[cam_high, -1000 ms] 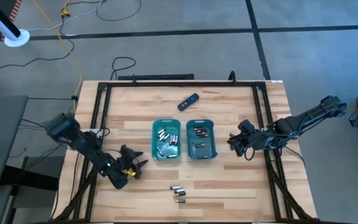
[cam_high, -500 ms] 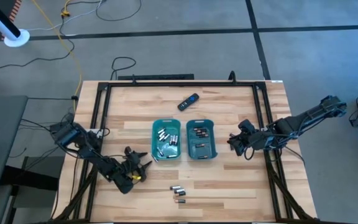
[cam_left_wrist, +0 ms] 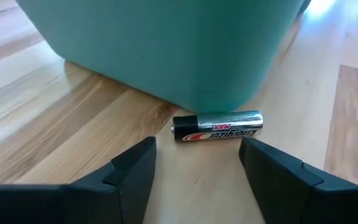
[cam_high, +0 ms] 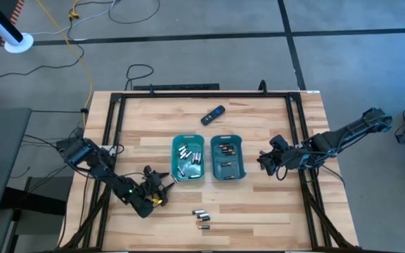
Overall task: Sort batteries
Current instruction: Put the silver and black battery into the green bin
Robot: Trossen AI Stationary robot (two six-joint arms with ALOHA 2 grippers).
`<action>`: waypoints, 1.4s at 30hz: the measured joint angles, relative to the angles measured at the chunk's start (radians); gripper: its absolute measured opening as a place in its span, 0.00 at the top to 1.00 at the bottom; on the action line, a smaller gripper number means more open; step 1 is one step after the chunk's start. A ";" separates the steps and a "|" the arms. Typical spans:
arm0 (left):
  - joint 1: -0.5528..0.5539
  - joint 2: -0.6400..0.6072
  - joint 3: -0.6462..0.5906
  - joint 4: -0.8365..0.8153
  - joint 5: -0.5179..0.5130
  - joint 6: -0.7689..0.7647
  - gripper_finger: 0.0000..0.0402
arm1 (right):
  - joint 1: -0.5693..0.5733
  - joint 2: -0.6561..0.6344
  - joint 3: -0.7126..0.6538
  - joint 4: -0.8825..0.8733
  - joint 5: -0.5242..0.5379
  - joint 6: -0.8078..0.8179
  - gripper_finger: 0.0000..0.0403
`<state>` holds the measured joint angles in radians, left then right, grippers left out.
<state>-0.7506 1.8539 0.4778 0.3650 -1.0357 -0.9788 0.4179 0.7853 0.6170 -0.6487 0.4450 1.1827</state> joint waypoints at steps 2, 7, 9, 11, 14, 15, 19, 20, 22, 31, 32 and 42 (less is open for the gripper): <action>-0.001 0.001 0.000 -0.001 -0.015 -0.025 0.42 | 0.000 0.000 0.000 -0.001 0.000 0.011 0.69; -0.003 -0.003 0.000 -0.001 -0.017 -0.151 0.42 | 0.000 0.000 0.000 0.000 0.000 0.027 0.69; -0.003 -0.003 0.000 0.002 -0.018 -0.188 0.42 | 0.000 0.000 0.000 -0.002 0.000 0.049 0.69; -0.004 -0.004 0.000 0.002 -0.018 -0.192 0.42 | 0.000 0.000 0.000 -0.002 0.000 0.057 0.69; -0.010 -0.004 0.000 0.002 -0.012 -0.120 0.41 | 0.000 0.000 0.000 -0.002 0.000 0.074 0.69; -0.010 -0.004 0.000 0.002 -0.009 -0.094 0.41 | 0.000 0.000 0.000 -0.002 0.000 0.075 0.69; -0.011 -0.004 0.000 0.016 0.004 -0.036 0.39 | 0.000 0.000 0.000 -0.002 0.000 0.096 0.69; -0.011 -0.004 0.000 0.017 0.006 -0.039 0.38 | -0.001 0.000 0.000 -0.002 0.000 0.104 0.69; -0.011 -0.004 0.000 0.018 0.006 -0.063 0.38 | -0.001 0.000 0.000 -0.002 0.000 0.115 0.69; -0.011 -0.004 0.000 0.016 0.010 -0.066 0.37 | -0.001 0.000 0.000 -0.009 0.000 0.157 0.69; -0.012 -0.004 0.000 0.016 0.010 -0.065 0.36 | -0.001 0.000 0.000 -0.010 0.000 0.162 0.69; -0.015 -0.006 0.001 -0.002 0.030 -0.073 0.27 | -0.002 0.000 0.000 -0.013 0.000 0.182 0.69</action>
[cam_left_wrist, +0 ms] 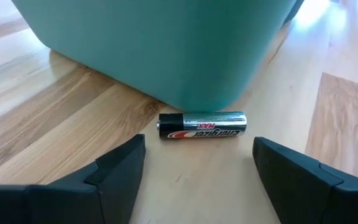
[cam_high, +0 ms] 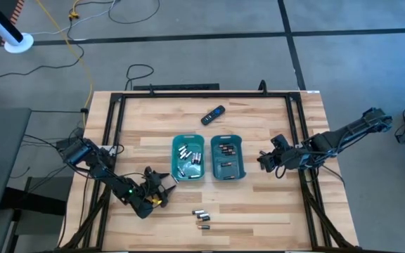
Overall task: Sort batteries
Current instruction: Put the silver and black battery into the green bin
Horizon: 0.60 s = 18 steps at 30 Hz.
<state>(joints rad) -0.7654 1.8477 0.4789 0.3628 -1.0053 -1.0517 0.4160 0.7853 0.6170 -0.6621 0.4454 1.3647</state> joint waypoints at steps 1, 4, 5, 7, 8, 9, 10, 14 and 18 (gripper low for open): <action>0.000 0.000 0.000 0.002 0.001 0.005 0.27 | 0.000 0.000 0.000 0.000 0.000 0.000 0.69; 0.000 0.000 0.000 0.004 0.001 -0.002 0.26 | 0.000 0.000 0.000 0.000 0.000 0.000 0.69; 0.000 0.000 0.000 0.004 0.001 -0.005 0.26 | 0.000 0.000 0.000 0.000 0.000 0.000 0.69; 0.000 0.000 0.000 0.004 0.000 -0.007 0.26 | 0.000 0.000 0.000 0.000 0.000 0.000 0.69; 0.000 0.000 0.000 0.005 0.000 -0.008 0.26 | 0.000 0.000 0.000 0.000 0.000 0.000 0.69; 0.000 0.001 0.000 0.008 0.000 -0.008 0.26 | 0.000 0.000 0.000 0.000 0.000 0.000 0.69; 0.000 0.001 0.000 0.012 0.000 -0.008 0.26 | 0.000 0.000 0.000 0.000 0.000 -0.001 0.69; 0.000 0.002 0.008 0.012 -0.002 0.008 0.26 | 0.000 0.000 0.000 0.000 0.000 -0.004 0.69; 0.001 0.003 0.029 0.012 0.014 0.087 0.26 | 0.000 0.000 0.000 -0.003 0.001 -0.009 0.69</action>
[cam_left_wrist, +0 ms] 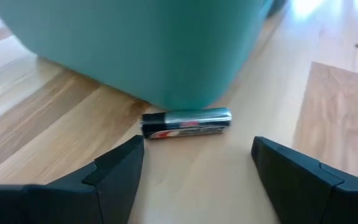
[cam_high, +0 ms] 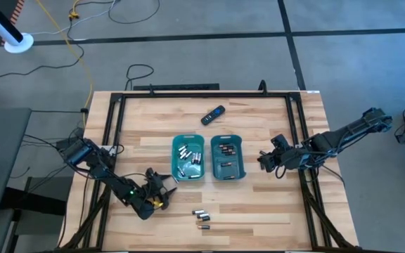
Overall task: Sort batteries
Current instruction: Put the silver and black battery into the green bin
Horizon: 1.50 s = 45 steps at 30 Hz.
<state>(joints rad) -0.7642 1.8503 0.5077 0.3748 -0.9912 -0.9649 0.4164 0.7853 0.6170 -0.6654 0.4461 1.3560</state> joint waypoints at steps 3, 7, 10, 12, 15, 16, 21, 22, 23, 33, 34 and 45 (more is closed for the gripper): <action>0.015 0.000 0.012 0.002 0.019 0.045 0.26 | 0.000 0.000 0.000 -0.009 0.000 -0.002 0.69; 0.042 -0.002 0.016 -0.026 0.030 0.048 0.26 | 0.000 0.000 0.000 -0.014 0.000 -0.003 0.69; 0.053 -0.003 0.018 -0.051 0.034 0.018 0.26 | 0.000 0.000 0.000 -0.015 0.000 -0.005 0.69; 0.053 -0.003 0.018 -0.062 0.035 0.010 0.26 | 0.000 0.000 0.000 -0.015 0.000 -0.005 0.69; 0.055 -0.003 0.018 -0.072 0.030 0.010 0.26 | 0.000 0.000 0.000 -0.016 0.000 -0.006 0.69; 0.055 -0.002 0.018 -0.074 0.026 0.011 0.26 | 0.000 0.000 0.000 -0.015 0.000 -0.011 0.69; 0.066 -0.002 0.017 -0.124 0.017 -0.031 0.26 | 0.000 0.000 0.000 -0.015 0.000 -0.019 0.69; 0.070 -0.002 0.018 -0.133 0.014 -0.049 0.26 | 0.000 0.000 0.000 -0.015 0.000 -0.019 0.69; 0.074 -0.001 0.018 -0.139 0.008 -0.066 0.26 | 0.000 0.000 0.000 -0.015 0.000 -0.021 0.69; 0.080 -0.002 0.017 -0.179 0.022 -0.099 0.27 | 0.000 0.000 0.000 -0.015 0.000 -0.021 0.69; 0.080 -0.002 0.017 -0.188 0.029 -0.106 0.27 | 0.000 0.000 0.000 -0.015 0.000 -0.021 0.69; 0.073 -0.005 0.020 -0.264 0.059 -0.208 0.28 | 0.000 0.000 0.000 -0.011 0.000 -0.021 0.69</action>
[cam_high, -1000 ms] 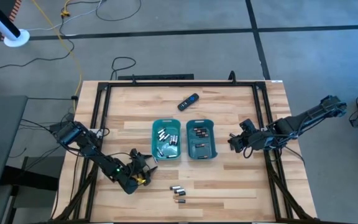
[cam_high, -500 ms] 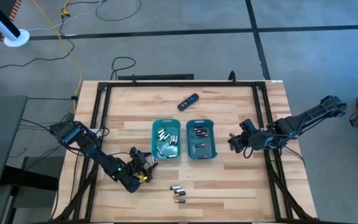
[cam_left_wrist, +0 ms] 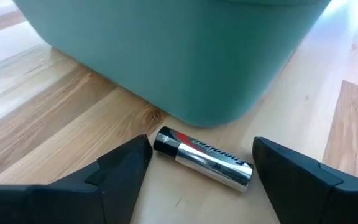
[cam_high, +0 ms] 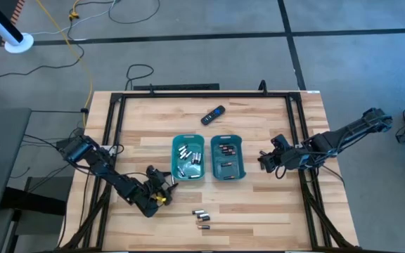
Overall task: Sort batteries
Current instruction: Put the silver and black battery into the green bin
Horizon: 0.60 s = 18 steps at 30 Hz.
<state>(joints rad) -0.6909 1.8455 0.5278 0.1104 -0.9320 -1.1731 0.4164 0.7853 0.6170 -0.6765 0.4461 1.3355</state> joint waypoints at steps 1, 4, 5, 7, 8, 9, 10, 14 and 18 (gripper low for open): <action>-0.004 0.000 0.000 -0.013 -0.001 -0.017 0.30 | 0.000 0.000 0.000 0.000 0.000 0.000 0.69; -0.015 0.000 0.000 -0.028 -0.008 -0.027 0.35 | 0.000 0.000 0.000 0.000 0.000 0.000 0.69; -0.016 0.001 0.000 -0.031 -0.008 -0.023 0.37 | 0.000 0.000 0.000 0.000 0.000 0.000 0.69; -0.017 0.001 0.003 -0.046 -0.009 -0.021 0.42 | 0.000 0.000 0.000 0.000 0.000 0.000 0.69; -0.017 0.001 0.005 -0.050 -0.009 -0.024 0.44 | 0.000 0.000 0.000 0.000 0.000 0.000 0.69; -0.017 0.001 0.005 -0.051 -0.010 -0.025 0.46 | 0.000 0.000 0.000 0.000 0.000 0.000 0.69; -0.017 0.001 0.005 -0.053 -0.011 -0.026 0.48 | 0.000 0.000 0.000 0.000 0.000 0.000 0.69; -0.017 0.001 0.004 -0.056 -0.016 -0.029 0.58 | 0.000 0.000 0.000 -0.001 0.000 -0.005 0.69; -0.018 0.001 0.003 -0.058 -0.018 -0.029 0.65 | 0.000 0.000 0.000 -0.002 0.000 -0.008 0.69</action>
<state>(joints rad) -0.7086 1.8465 0.5312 0.0525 -0.9503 -1.2022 0.4164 0.7853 0.6170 -0.6781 0.4461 1.3275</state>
